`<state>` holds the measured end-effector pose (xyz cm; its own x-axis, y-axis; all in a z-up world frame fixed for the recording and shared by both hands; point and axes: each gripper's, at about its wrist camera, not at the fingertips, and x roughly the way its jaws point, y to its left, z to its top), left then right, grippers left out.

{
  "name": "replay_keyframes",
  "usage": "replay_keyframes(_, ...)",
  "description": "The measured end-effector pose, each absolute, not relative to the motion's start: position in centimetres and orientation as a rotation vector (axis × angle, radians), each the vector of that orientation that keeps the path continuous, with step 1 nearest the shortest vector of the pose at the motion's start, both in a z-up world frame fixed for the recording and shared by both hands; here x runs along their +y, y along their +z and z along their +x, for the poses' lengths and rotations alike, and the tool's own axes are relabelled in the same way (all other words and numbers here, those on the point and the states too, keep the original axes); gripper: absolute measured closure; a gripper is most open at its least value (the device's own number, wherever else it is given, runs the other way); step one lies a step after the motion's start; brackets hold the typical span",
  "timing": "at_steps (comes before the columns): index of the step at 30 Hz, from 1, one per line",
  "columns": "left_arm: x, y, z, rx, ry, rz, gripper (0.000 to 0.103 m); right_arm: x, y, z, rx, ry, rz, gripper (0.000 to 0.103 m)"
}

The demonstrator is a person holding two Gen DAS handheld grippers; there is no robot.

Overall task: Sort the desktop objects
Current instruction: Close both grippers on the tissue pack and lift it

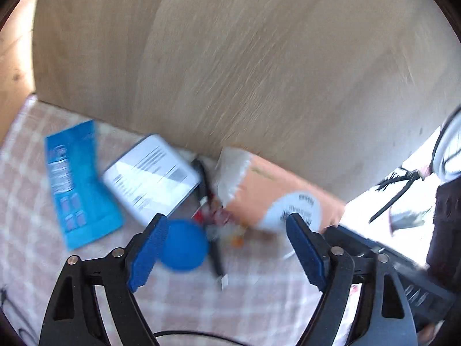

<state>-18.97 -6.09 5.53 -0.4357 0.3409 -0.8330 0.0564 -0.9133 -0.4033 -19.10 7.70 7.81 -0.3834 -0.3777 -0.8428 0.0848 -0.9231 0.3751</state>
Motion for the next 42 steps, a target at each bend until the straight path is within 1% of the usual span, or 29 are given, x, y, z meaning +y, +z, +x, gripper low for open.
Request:
replay_keyframes(3, -7.0, 6.7, -17.4, -0.512, 2.533, -1.543, 0.021, 9.1, 8.2, -17.9, -0.461, -2.415, 1.528, 0.072)
replay_keyframes(6, -7.5, 8.2, -17.1, -0.498, 2.574, -1.509, 0.021, 9.9, 8.2, -19.3, -0.519, -2.400, 1.557, 0.072)
replay_keyframes(9, -6.6, 8.9, -17.6, -0.434, 2.588, -1.509, 0.021, 9.1, 8.2, -19.8, -0.488, -2.431, 1.548, 0.072)
replay_keyframes(10, -6.8, 9.4, -19.1, -0.423, 2.583, -1.519, 0.021, 8.5, 8.0, -20.3, -0.469, -2.437, 1.550, 0.072)
replay_keyframes(12, -6.0, 9.2, -21.3, -0.406, 2.569, -1.557, 0.021, 7.6, 7.6, -21.1, -0.440, -2.442, 1.571, 0.072)
replay_keyframes(16, -5.3, 7.9, -23.0, -0.415, 2.551, -1.626, 0.021, 6.6, 6.5, -22.7, -0.429, -2.448, 1.618, 0.072)
replay_keyframes(20, -5.7, 6.4, -24.4, -0.517, 2.497, -1.696, 0.025, 7.3, 4.9, -25.1, -0.528, -2.418, 1.671, 0.072)
replay_keyframes(24, -5.8, 6.7, -24.8, -0.415, 2.535, -1.684, 0.027, 7.1, 4.5, -25.7, -0.538, -2.375, 1.682, 0.072)
replay_keyframes(28, -6.2, 7.2, -24.3, -0.387, 2.519, -1.691, 0.030, 7.8, 4.8, -24.9, -0.542, -2.339, 1.692, 0.072)
replay_keyframes(30, -6.4, 7.5, -23.3, -0.413, 2.510, -1.683, 0.035, 7.8, 4.9, -24.6, -0.544, -2.310, 1.700, 0.072)
replay_keyframes(31, -8.2, 7.9, -22.7, -0.429, 2.505, -1.680, 0.038, 7.7, 4.8, -24.4, -0.547, -2.294, 1.705, 0.072)
replay_keyframes(32, -8.4, 8.0, -22.0, -0.444, 2.501, -1.676, 0.040, 7.5, 4.7, -24.3, -0.553, -2.277, 1.711, 0.072)
replay_keyframes(35, -8.9, 8.4, -20.0, -0.461, 2.495, -1.664, 0.042, 7.4, 4.6, -23.0, -0.551, -2.234, 1.718, 0.072)
replay_keyframes(38, -9.5, 8.6, -18.1, -0.478, 2.463, -1.670, 0.043, 7.7, 4.6, -21.6, -0.554, -2.204, 1.725, 0.072)
replay_keyframes(39, -9.9, 8.1, -17.5, -0.543, 2.406, -1.698, 0.042, 7.7, 4.6, -21.0, -0.545, -2.191, 1.734, 0.074)
replay_keyframes(40, -10.6, 7.7, -16.9, -0.624, 2.346, -1.699, 0.040, 7.5, 4.7, -20.5, -0.532, -2.183, 1.739, 0.074)
replay_keyframes(42, -11.4, 8.2, -15.5, -0.632, 2.353, -1.671, 0.039, 7.3, 5.8, -19.6, -0.440, -2.191, 1.718, 0.077)
